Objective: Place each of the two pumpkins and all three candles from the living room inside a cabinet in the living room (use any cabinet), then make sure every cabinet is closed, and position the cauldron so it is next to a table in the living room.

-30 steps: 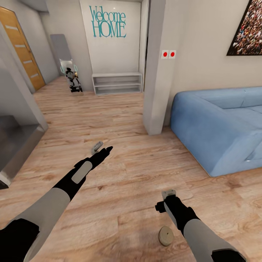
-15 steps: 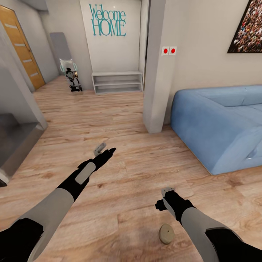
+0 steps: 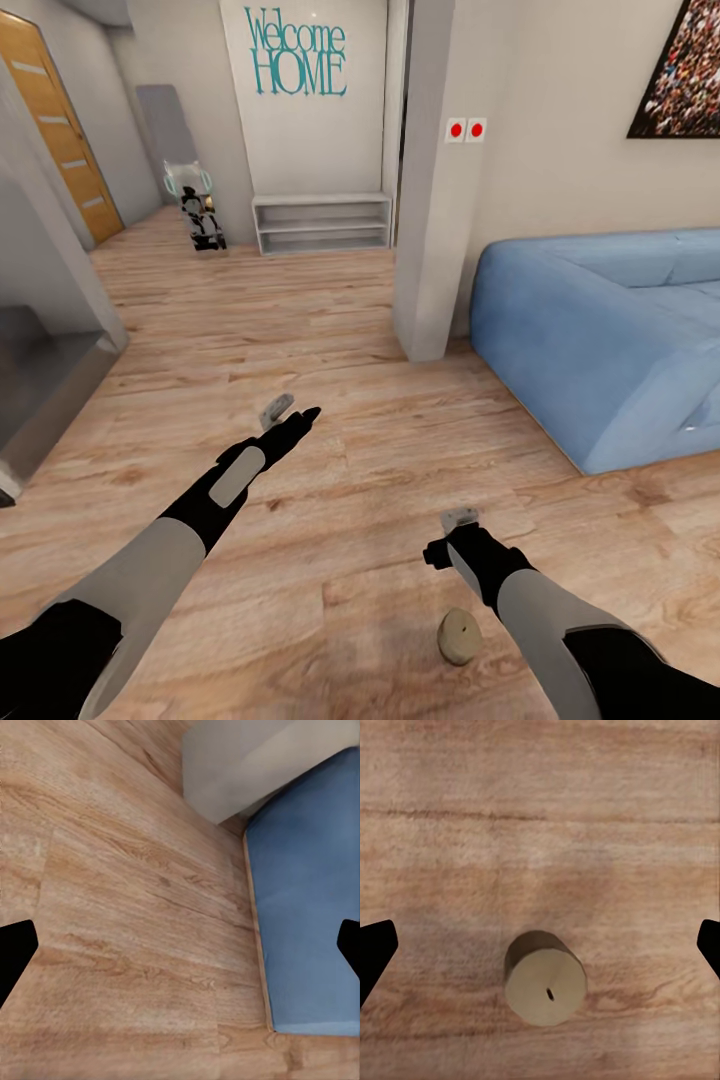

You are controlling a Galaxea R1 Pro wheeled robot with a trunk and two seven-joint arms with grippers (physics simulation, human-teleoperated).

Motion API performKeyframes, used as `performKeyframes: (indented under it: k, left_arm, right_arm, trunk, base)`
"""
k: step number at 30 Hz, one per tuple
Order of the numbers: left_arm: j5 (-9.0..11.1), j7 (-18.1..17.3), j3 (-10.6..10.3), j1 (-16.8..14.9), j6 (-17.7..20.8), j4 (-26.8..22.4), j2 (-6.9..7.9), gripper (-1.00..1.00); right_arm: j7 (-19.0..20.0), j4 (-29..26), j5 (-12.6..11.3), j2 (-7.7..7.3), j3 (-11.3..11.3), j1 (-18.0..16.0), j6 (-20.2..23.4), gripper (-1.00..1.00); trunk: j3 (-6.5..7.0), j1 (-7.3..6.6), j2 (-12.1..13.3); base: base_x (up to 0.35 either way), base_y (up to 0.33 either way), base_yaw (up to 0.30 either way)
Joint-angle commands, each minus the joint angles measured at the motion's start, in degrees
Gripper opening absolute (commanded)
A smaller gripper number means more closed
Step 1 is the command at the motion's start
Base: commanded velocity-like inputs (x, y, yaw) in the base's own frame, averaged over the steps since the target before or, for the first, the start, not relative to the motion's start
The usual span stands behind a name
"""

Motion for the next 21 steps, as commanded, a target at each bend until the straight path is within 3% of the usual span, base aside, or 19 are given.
performKeyframes:
  k: [1,21]
  left_arm:
    - [0.00,0.00,0.00,0.00,0.00,0.00,0.00,1.00]
    - [0.00,0.00,0.00,0.00,0.00,0.09,0.00,1.00]
  right_arm:
    - [-0.02,-0.02,0.01,0.03,0.01,0.00,-0.03,1.00]
    - [-0.26,-0.04,0.02,-0.36,-0.15,0.00,2.09,1.00]
  trunk:
    - [-0.18,0.22,-0.42]
    - [-3.77,4.62,-8.44]
  base:
    - [0.000,0.000,0.000]
    - [0.000,0.000,0.000]
